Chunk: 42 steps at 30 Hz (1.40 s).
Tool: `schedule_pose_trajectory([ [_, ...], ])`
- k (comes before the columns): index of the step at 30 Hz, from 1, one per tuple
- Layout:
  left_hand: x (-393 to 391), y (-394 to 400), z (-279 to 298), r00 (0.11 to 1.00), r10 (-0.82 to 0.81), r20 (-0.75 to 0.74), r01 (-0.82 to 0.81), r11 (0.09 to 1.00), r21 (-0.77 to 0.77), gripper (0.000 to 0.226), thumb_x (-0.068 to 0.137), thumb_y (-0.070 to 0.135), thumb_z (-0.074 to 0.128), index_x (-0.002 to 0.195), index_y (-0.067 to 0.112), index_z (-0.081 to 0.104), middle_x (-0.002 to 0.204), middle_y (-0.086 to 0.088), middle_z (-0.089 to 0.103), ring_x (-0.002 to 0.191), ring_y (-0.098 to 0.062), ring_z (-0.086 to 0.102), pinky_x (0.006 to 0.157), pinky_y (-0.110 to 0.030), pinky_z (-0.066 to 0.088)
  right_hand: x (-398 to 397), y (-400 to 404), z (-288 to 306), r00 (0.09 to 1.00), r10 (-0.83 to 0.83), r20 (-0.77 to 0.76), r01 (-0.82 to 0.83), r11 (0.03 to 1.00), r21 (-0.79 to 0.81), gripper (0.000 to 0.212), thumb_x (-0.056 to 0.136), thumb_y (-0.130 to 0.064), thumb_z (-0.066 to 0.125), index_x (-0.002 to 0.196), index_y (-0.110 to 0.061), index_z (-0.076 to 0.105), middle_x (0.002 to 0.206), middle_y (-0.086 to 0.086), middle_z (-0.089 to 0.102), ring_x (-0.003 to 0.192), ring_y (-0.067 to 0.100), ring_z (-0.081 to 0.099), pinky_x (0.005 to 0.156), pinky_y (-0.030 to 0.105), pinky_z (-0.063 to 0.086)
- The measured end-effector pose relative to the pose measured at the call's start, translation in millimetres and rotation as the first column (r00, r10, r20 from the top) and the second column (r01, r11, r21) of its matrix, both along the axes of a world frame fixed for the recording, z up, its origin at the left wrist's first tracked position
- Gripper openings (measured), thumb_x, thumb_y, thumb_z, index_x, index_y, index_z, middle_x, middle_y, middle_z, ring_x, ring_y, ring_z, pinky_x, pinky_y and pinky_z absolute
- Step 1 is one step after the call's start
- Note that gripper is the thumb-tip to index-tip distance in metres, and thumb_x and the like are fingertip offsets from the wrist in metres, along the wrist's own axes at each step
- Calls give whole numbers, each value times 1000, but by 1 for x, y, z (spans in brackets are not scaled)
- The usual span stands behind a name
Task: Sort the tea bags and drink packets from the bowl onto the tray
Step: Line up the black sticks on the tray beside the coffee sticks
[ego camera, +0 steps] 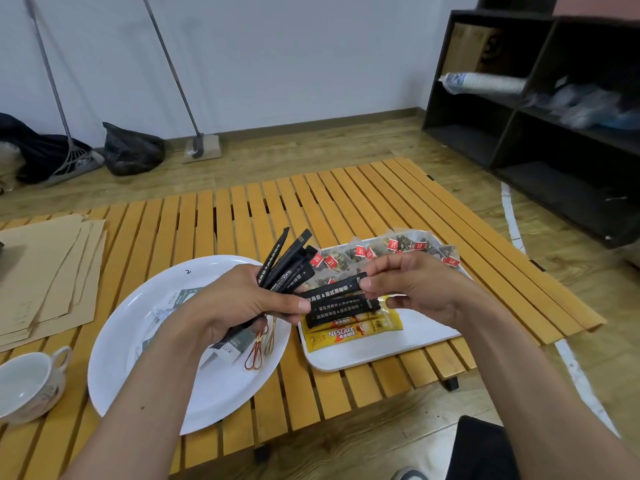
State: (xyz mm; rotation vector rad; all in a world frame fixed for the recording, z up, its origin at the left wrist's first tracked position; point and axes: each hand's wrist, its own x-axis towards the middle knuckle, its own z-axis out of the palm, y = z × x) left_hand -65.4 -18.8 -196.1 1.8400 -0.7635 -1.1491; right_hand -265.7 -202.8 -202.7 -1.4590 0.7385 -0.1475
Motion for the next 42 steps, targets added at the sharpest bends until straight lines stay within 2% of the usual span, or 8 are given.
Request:
schedule_pose_trajectory([
  [7,-3,-3,1,1000,-4,20,4,1000,20,38,72,9,89,105,2,72,86,-15,80,76,-17,78,56,-28,40,-5,-7,-1,993,48,-108,-52,998,-34,21,82,-7,80,102,-9,77,97,11,78,79,13,71,66,26,51],
  [11,3,-1,-4,995,88,45,-88,996,5,39,70,21,91,101,6,72,83,-7,80,77,-18,78,49,-22,44,-15,-18,-3,972,24,-235,-39,997,-62,23,84,-9,79,106,-2,73,96,11,79,80,13,73,64,26,46],
  [17,4,-4,-7,987,158,28,-158,987,10,45,79,41,84,103,5,72,71,-2,72,53,-9,61,48,-23,43,-9,-19,-15,922,-74,-381,22,990,-138,12,83,-9,81,90,-9,72,92,12,80,72,13,71,53,22,41],
  [27,-4,-6,-3,990,100,-98,-96,994,45,38,92,37,73,109,4,69,77,-4,69,57,-13,54,50,-23,43,0,-16,-22,844,-119,-522,-28,964,-265,33,75,-25,89,93,0,77,69,8,68,67,22,52,52,27,37],
  [31,-5,-6,-3,990,44,-137,-40,999,30,36,93,36,71,110,4,67,81,-6,68,61,-13,57,48,-22,43,-2,-13,-14,874,-160,-459,-7,940,-340,29,72,-29,90,85,-8,74,75,5,69,70,18,56,57,27,42],
  [34,-4,-6,-3,984,-29,-177,35,999,36,43,95,37,69,116,-1,67,85,-9,72,63,-14,57,46,-19,43,1,-1,-7,971,-150,-186,69,922,-382,23,77,-32,86,82,-14,73,77,6,71,66,9,60,58,24,44],
  [37,-7,-7,-1,975,-121,-184,131,991,39,41,95,36,68,115,1,68,89,-13,75,63,-15,58,45,-19,43,10,17,0,998,-44,52,57,956,-289,19,80,-28,83,94,-17,77,79,5,73,65,6,63,55,17,46],
  [42,-15,-8,0,970,-187,-156,192,981,18,36,96,35,67,120,9,67,97,-17,78,63,-15,60,45,-18,43,19,27,-1,995,91,31,-82,973,-217,13,84,-22,81,93,-13,78,78,7,70,69,11,62,57,21,41],
])
